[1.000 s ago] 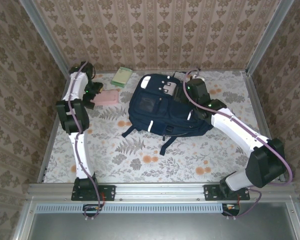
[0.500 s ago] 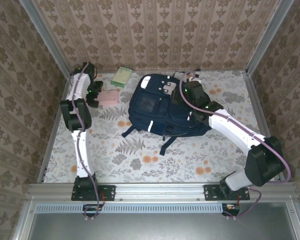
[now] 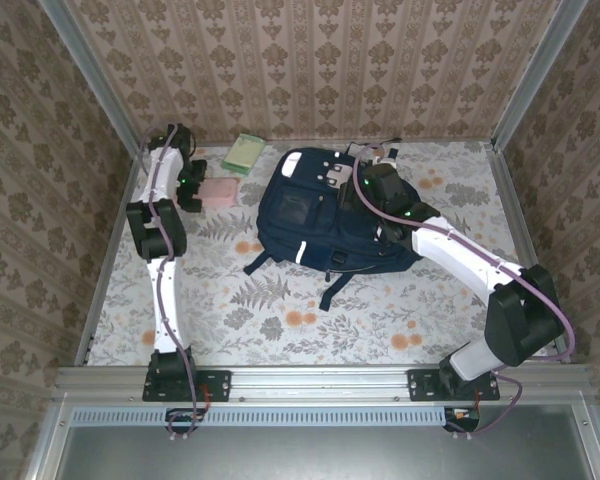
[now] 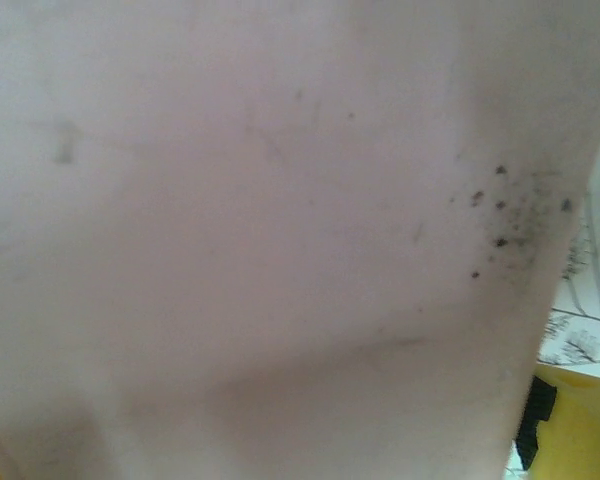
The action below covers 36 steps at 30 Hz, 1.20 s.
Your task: Pack the student bag
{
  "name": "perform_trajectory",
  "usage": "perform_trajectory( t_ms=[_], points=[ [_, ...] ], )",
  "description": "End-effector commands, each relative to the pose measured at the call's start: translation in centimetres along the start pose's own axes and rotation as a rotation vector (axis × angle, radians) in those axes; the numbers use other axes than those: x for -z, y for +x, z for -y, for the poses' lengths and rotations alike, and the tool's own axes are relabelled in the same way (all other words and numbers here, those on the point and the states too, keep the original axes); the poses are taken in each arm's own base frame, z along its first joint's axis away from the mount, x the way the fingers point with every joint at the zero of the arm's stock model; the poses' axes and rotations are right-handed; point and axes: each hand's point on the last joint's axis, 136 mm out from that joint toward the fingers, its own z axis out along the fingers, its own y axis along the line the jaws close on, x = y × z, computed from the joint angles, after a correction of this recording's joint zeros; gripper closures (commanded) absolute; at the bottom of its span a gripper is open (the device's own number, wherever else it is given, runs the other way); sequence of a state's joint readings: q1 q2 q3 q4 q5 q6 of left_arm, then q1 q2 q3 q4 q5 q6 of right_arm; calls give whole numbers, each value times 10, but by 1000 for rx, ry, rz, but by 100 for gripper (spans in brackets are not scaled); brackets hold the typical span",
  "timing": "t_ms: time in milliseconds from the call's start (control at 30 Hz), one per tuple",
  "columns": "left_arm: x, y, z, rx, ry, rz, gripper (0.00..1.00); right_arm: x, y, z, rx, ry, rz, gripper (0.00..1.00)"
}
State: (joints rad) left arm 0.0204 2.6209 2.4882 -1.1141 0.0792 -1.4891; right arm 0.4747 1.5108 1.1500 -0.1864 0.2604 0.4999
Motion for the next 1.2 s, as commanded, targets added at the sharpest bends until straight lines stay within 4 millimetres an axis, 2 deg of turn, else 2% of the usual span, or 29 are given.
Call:
perform_trajectory(
  t_ms=[0, 133, 333, 567, 733, 967, 1167],
  points=[
    [-34, 2, -9, 2, -37, -45, 1, -4, 5, -5, 21, -5, -16, 15],
    [-36, 3, -10, -31, -40, -55, 10, -4, 4, -7, 28, -5, -17, 15],
    [-22, 9, -28, -62, -65, -80, 12, -2, 5, -12, 39, -9, -17, 15],
    [16, 15, -57, -125, -44, -101, 10, 8, 9, -28, 64, -53, -24, 15],
    [45, 23, -79, -164, 12, -122, 10, 15, 18, -47, 26, -159, -61, 15],
    [88, 38, -104, -198, 108, -155, 9, 23, 39, -93, -78, -414, -186, 13],
    [121, 60, -118, -227, 193, -175, 9, 25, 52, -151, -385, -708, -365, 7]
  ],
)
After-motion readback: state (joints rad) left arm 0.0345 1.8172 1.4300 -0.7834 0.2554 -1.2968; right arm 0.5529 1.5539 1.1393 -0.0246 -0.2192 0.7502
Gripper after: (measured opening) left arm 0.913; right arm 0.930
